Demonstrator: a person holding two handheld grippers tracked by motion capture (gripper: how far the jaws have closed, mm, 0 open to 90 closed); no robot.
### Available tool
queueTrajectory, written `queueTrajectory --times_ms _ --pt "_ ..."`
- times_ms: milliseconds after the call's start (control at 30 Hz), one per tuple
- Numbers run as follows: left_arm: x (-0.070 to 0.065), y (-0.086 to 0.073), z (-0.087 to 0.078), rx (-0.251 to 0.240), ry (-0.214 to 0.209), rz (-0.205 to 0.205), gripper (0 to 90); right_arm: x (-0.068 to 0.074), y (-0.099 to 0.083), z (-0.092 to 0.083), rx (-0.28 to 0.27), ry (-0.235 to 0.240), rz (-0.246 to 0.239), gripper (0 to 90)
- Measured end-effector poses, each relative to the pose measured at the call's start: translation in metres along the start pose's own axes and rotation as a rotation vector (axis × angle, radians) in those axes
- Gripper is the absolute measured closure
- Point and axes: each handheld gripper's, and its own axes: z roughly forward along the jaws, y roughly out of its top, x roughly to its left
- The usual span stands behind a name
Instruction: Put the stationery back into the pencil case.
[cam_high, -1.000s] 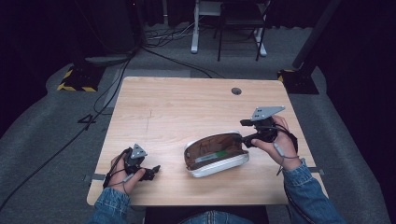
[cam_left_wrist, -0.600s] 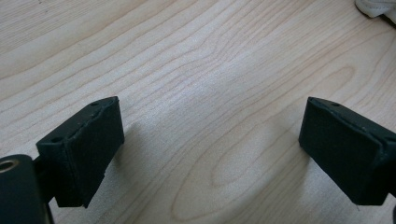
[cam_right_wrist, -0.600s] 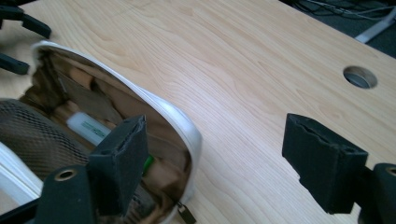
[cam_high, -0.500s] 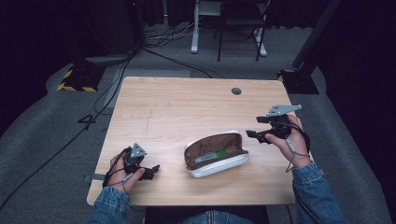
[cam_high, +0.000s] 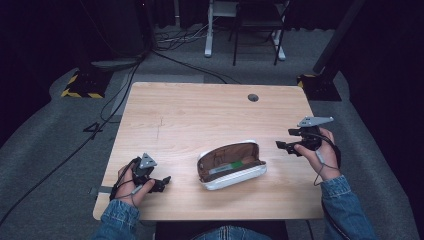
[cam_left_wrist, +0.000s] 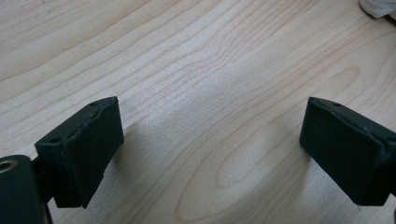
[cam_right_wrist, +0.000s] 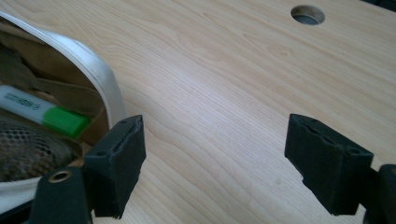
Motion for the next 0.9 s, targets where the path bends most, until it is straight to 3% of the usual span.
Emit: queueTrajectory --times_ms 500,900 --pt "0.0 0.0 0.0 0.0 0.0 0.0 6.4 -0.02 -0.034 0.016 0.058 -0.054 0.072 19.5" --pt "0.0 0.0 0.0 0.0 -0.001 -0.005 6.1 -0.024 -0.058 0.032 0.067 -0.101 0.101 18.2"
